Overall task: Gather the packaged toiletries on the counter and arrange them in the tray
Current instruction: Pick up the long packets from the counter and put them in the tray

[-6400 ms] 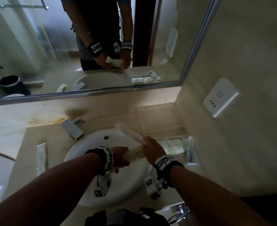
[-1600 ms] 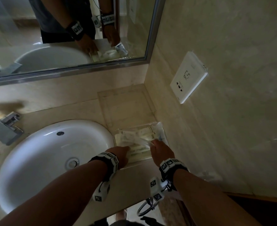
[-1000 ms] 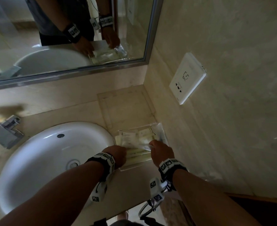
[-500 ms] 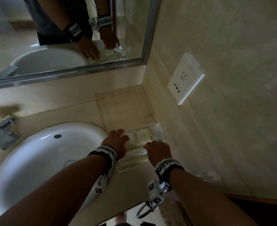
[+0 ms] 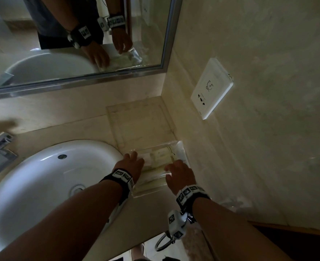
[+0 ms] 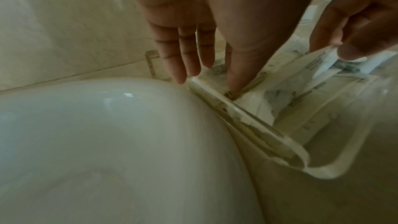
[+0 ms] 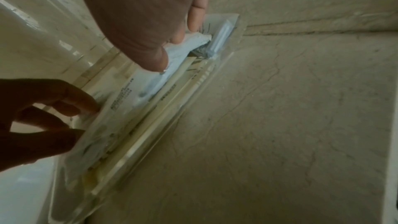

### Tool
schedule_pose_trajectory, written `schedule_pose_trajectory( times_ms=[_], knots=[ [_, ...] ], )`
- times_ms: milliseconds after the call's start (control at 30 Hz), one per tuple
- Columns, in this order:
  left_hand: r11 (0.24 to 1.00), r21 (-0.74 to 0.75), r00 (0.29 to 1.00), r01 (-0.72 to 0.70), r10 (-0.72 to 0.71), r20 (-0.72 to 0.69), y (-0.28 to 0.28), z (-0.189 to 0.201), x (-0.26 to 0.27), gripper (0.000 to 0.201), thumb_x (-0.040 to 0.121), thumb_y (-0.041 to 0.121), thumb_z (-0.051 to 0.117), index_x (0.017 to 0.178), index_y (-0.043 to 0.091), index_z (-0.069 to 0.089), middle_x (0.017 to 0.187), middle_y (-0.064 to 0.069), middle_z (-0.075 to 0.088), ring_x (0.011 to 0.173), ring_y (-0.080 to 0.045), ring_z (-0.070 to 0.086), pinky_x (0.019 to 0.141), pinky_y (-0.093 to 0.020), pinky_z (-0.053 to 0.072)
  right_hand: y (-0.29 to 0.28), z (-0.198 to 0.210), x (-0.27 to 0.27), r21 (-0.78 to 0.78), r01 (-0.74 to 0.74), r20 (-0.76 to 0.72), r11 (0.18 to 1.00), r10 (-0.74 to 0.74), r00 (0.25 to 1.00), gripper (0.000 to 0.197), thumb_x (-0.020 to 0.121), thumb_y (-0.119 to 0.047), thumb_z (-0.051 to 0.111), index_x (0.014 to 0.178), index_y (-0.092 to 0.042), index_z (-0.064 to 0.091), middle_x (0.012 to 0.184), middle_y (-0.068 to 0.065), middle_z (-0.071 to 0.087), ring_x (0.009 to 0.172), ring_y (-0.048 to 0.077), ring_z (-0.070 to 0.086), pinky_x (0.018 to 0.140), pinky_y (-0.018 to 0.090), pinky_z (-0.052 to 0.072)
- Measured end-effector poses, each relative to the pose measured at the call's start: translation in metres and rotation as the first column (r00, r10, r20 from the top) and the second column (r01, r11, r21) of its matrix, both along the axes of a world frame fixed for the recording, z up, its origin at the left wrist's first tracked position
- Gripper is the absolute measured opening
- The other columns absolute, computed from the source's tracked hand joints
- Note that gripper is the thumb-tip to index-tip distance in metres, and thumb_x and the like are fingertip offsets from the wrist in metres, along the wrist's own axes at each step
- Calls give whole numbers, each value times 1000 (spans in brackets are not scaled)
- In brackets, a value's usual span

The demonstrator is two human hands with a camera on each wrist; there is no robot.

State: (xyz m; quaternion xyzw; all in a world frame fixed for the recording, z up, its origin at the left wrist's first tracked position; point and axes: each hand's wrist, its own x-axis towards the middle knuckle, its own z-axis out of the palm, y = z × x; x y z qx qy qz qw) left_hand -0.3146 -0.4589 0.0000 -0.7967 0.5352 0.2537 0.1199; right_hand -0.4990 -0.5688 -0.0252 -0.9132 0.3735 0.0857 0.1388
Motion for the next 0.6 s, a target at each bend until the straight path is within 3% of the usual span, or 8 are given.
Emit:
schedule_pose_trajectory(
  times_ms=[100,233,333,433,533,600],
  knots=[
    [1000,-27,1000,-8,8,8,-1,-2,-1,48,91,17,49,138,16,38,153,-15,18,132,-37,31,92,-48,50,-2,-2,0,40,9,-3,999,-9,1000,25,93,-32,52,118,-32,57,124,-6,46,111,13,52,83,24,42],
    [996,-79,999,43,-40,30,-2,-10,0,53,89,22,49,140,15,38,159,-6,13,142,-33,20,99,-47,45,-9,4,13,137,117,-20,984,-116,993,26,95,-38,48,116,-28,59,124,-1,52,106,24,57,85,34,48],
    [998,-66,997,14,-19,-78,0,-16,2,55,95,26,41,148,22,27,161,-1,13,145,-29,17,108,-49,39,-8,3,16,153,122,40,981,-130,991,27,96,-34,50,121,-30,58,128,-4,48,108,16,57,85,23,39],
    [1000,-27,994,11,-13,-106,4,-22,3,58,98,35,39,152,29,18,163,1,9,146,-27,16,112,-48,35,-1,-1,15,175,137,101,975,-156,983,32,93,-29,52,125,-33,56,132,-7,51,113,13,56,94,24,42],
    [999,-21,997,50,-51,-61,7,-24,5,66,96,28,46,153,32,13,163,1,6,144,-30,19,108,-47,39,4,-4,10,203,96,106,974,-120,987,42,89,-25,55,130,-31,51,140,-8,49,125,14,50,104,30,42],
    [998,-17,997,53,-54,-47,7,-22,5,68,95,24,48,153,32,13,162,0,6,141,-31,21,106,-48,42,4,-3,4,134,70,92,988,-83,992,43,87,-25,54,130,-32,49,143,-6,43,127,17,45,104,33,41]
  ],
)
